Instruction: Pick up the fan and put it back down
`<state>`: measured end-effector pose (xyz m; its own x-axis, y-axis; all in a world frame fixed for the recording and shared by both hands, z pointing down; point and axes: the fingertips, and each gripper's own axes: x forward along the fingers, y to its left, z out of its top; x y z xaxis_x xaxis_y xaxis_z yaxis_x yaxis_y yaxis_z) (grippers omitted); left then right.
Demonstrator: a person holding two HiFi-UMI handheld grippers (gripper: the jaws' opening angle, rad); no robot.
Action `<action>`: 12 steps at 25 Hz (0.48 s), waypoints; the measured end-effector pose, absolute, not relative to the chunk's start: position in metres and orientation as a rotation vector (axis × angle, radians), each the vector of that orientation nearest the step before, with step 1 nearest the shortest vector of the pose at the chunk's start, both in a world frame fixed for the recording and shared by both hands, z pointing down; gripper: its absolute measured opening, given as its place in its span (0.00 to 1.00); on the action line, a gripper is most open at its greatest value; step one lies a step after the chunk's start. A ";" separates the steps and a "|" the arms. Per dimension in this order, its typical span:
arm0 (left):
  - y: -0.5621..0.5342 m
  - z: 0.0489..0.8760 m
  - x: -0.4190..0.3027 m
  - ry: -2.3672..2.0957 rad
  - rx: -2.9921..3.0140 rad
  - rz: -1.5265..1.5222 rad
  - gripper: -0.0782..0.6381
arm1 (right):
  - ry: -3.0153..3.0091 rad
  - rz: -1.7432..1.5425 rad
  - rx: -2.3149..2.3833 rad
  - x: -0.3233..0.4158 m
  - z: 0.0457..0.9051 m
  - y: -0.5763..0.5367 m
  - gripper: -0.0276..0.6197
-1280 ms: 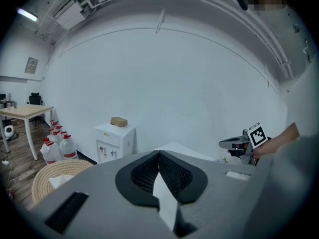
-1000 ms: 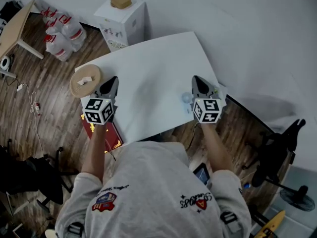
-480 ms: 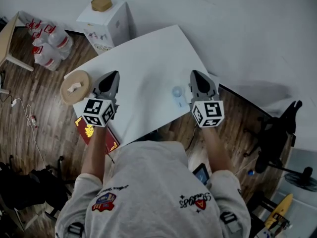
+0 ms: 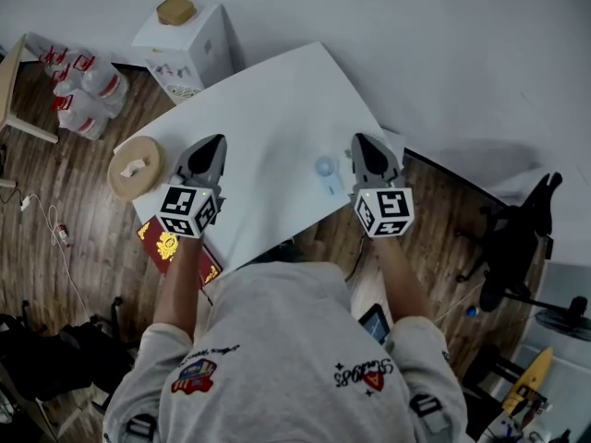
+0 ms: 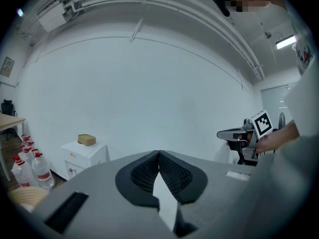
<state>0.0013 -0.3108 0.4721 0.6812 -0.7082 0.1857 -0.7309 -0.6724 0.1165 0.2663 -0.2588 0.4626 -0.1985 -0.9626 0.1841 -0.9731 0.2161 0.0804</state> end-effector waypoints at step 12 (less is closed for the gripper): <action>-0.313 0.477 0.007 -1.149 2.703 0.200 0.12 | -2.277 0.092 1.858 0.274 0.471 -0.258 0.05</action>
